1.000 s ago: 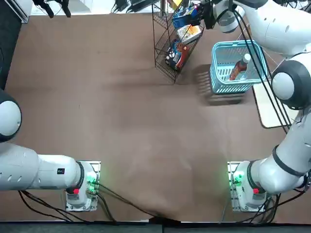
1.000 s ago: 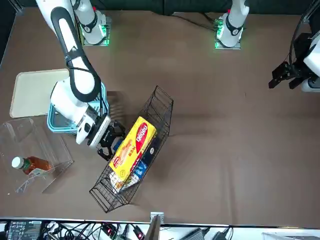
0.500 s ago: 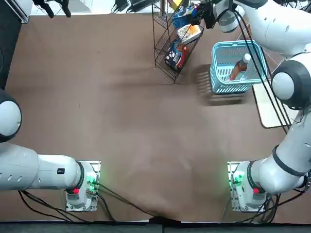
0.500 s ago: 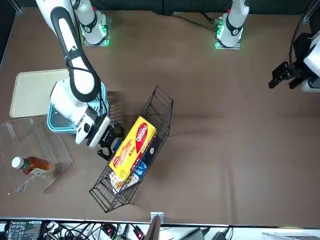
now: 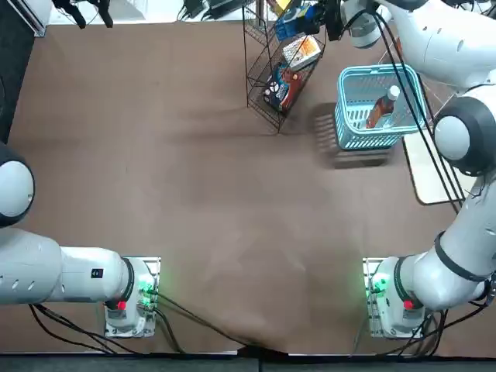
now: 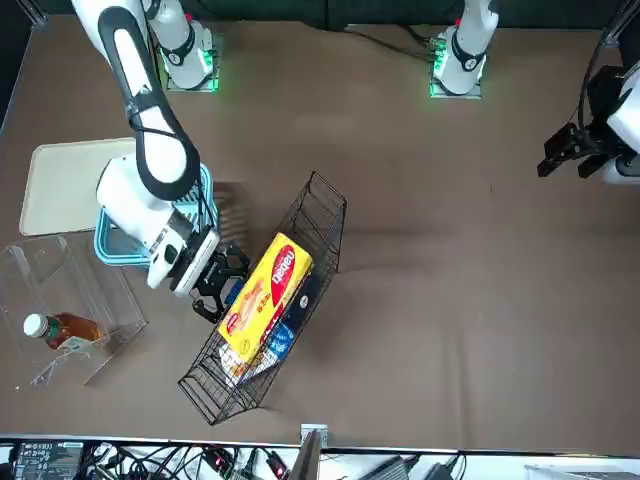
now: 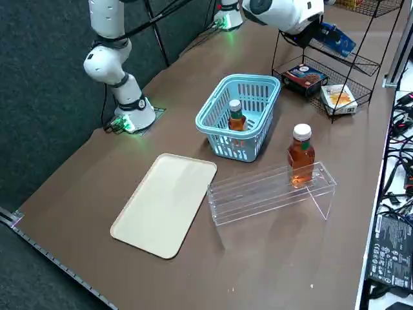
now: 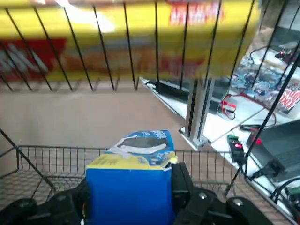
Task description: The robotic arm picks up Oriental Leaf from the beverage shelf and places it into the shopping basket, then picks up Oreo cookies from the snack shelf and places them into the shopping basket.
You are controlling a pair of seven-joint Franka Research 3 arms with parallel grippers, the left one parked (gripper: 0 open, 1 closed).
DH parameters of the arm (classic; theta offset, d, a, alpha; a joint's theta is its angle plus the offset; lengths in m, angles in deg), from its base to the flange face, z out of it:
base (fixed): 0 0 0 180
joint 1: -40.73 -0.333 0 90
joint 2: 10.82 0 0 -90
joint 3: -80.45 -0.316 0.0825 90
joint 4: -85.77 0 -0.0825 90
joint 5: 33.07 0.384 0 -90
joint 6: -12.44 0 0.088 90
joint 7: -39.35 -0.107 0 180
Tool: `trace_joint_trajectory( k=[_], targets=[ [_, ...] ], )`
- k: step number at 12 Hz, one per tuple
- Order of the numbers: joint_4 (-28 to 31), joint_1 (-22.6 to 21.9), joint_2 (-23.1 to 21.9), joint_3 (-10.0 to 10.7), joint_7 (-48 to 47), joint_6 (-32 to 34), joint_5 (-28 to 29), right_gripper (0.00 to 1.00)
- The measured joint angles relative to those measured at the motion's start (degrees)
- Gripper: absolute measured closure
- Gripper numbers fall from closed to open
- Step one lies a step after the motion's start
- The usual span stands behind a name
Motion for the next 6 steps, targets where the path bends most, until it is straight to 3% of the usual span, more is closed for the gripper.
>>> trace_joint_trajectory(
  k=[6],
  targets=[
    [-0.53, -0.16, -2.14, -0.01, -0.34, -0.08, 0.00, 0.34]
  ],
)
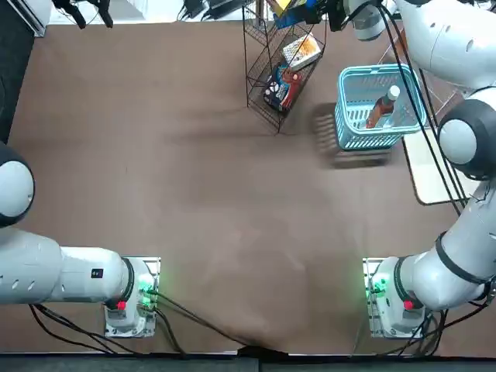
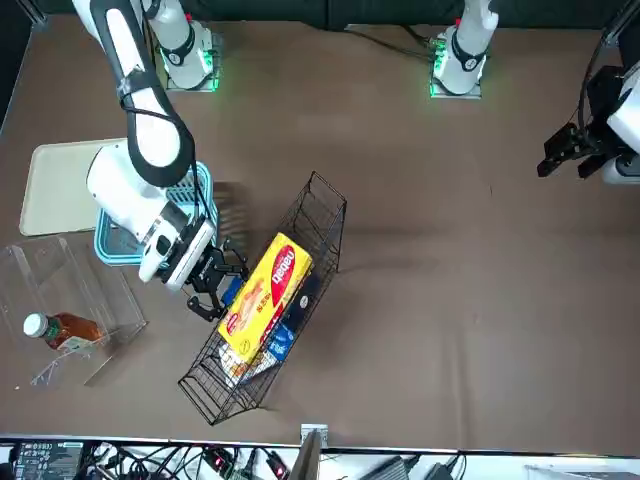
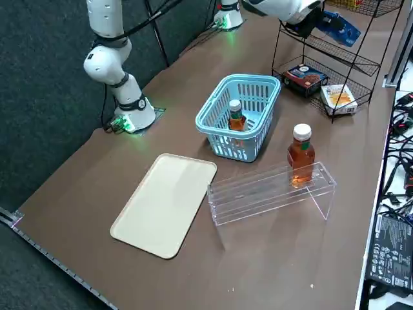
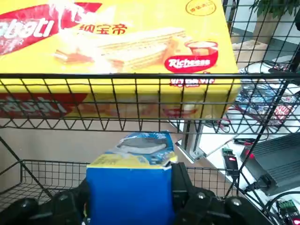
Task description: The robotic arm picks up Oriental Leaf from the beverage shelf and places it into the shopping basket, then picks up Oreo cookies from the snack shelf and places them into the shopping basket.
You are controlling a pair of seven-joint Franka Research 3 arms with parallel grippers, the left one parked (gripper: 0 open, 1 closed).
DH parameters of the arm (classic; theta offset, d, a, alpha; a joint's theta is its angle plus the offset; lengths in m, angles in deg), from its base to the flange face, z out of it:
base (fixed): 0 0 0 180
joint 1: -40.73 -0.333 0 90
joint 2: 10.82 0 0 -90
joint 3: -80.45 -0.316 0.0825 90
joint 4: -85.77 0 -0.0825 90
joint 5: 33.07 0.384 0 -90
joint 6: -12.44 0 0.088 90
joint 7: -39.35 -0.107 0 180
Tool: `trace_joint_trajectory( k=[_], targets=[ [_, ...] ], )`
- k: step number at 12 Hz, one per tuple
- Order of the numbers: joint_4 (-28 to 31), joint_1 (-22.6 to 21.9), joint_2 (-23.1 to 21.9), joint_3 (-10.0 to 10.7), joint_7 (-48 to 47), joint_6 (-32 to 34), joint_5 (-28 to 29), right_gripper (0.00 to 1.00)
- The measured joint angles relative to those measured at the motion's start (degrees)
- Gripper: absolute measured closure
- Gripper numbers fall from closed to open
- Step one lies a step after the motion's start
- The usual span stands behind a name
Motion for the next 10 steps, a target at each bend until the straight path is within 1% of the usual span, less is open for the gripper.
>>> trace_joint_trajectory(
  k=[3, 5, 7, 10],
  targets=[
    [0.10, 0.00, -0.05, 0.00, -0.04, -0.06, 0.00, 0.34],
    [0.81, 0.04, -0.95, 0.05, -0.08, -0.10, 0.00, 0.34],
    [2.77, 0.05, -3.09, 0.20, -0.08, -0.28, 0.00, 0.34],
    [8.44, 0.25, -8.63, 0.57, -0.08, -0.70, 0.01, 0.34]
  ],
)
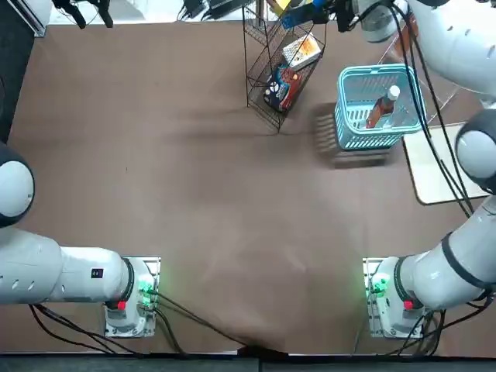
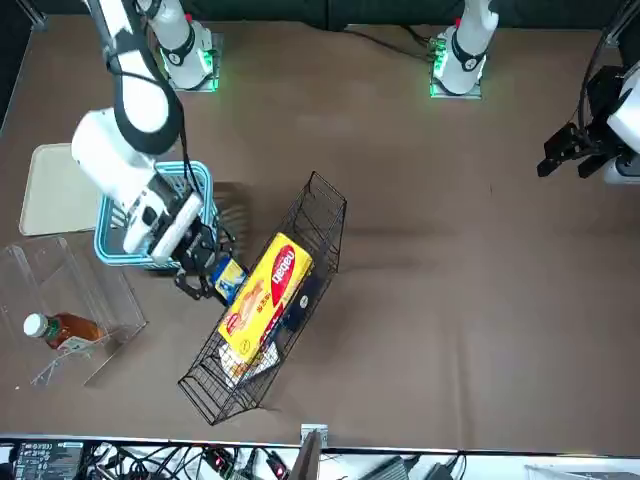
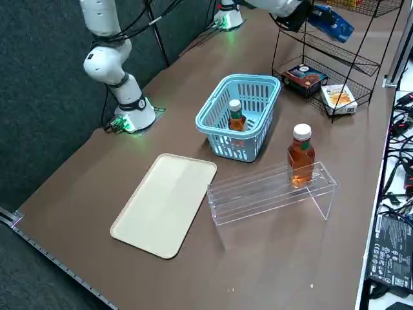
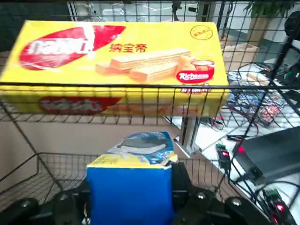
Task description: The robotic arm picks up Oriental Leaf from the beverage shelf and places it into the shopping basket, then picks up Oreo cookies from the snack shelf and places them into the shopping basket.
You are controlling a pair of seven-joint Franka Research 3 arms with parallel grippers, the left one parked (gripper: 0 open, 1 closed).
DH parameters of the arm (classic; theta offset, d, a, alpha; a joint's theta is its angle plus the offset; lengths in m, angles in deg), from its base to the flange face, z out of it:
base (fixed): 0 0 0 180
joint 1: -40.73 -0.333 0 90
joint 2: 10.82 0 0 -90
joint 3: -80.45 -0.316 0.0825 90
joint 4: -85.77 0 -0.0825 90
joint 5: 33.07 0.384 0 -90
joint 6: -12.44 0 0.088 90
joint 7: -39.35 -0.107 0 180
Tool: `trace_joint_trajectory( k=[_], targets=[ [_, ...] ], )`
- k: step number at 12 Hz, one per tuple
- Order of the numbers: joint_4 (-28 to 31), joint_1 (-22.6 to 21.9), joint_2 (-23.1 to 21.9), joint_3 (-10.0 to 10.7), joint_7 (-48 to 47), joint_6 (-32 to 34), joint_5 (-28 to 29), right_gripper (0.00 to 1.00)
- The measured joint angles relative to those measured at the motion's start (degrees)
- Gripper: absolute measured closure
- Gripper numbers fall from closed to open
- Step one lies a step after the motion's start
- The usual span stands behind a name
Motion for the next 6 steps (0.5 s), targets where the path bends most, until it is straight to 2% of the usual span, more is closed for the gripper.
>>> trace_joint_trajectory(
  k=[6],
  targets=[
    [13.26, 3.21, -12.59, 0.50, 0.06, 0.90, 0.01, 0.34]
  ],
)
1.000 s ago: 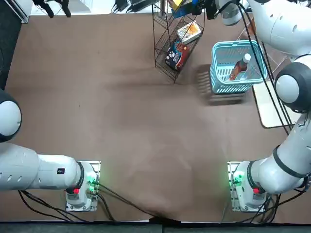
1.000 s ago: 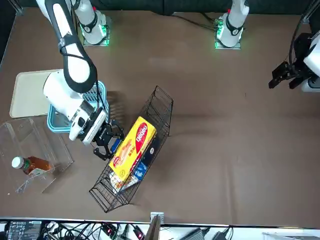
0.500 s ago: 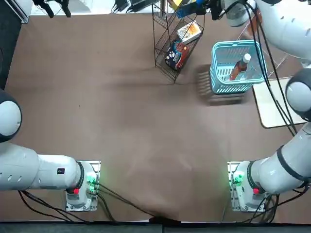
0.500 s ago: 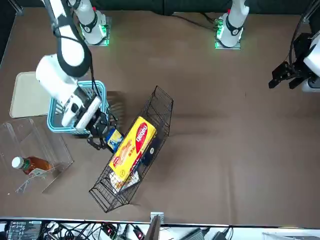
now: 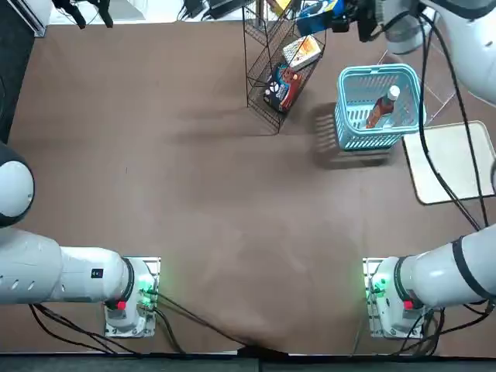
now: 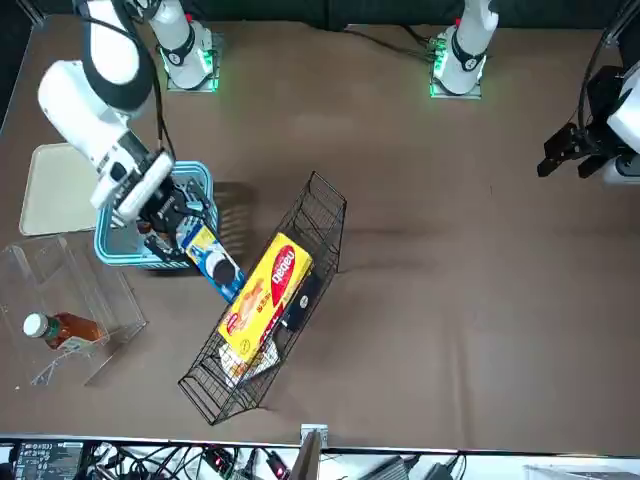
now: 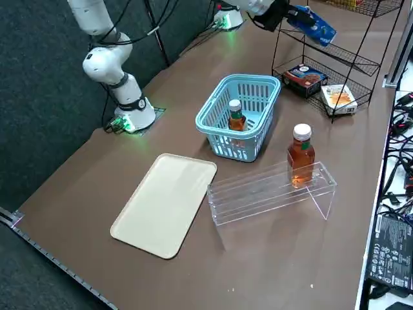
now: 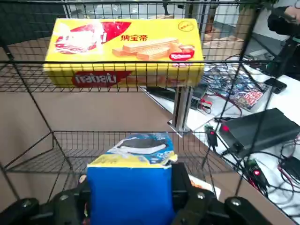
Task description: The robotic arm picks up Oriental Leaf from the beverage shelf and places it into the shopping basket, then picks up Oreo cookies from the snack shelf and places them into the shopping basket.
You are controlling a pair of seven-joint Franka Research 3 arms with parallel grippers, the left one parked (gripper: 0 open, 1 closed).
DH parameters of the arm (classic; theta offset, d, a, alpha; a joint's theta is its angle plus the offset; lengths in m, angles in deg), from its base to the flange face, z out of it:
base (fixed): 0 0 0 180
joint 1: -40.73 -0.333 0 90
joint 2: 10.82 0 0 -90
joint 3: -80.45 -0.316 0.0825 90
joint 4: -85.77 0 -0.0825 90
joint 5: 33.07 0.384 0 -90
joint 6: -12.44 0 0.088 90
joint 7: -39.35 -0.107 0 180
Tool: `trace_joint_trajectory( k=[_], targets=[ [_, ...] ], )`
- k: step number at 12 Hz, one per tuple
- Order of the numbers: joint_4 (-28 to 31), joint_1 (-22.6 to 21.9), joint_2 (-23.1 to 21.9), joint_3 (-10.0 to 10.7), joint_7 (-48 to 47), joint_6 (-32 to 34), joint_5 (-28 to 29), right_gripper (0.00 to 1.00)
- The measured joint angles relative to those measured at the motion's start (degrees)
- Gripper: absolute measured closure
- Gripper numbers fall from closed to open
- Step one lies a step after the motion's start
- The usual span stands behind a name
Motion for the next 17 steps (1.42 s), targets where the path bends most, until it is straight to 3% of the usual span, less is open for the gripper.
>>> trace_joint_trajectory(
  k=[3, 6, 13, 17],
  targets=[
    [4.15, 3.58, -4.85, 0.07, 0.49, 3.62, -0.07, 0.35],
    [6.18, 11.18, -9.00, 0.15, 1.00, 13.87, -2.86, 0.36],
    [4.26, 26.47, -11.90, 0.35, 0.45, 33.71, -15.61, 0.36],
    [0.78, 31.83, -12.16, 0.38, -3.15, 40.13, -22.89, 0.37]
  ],
)
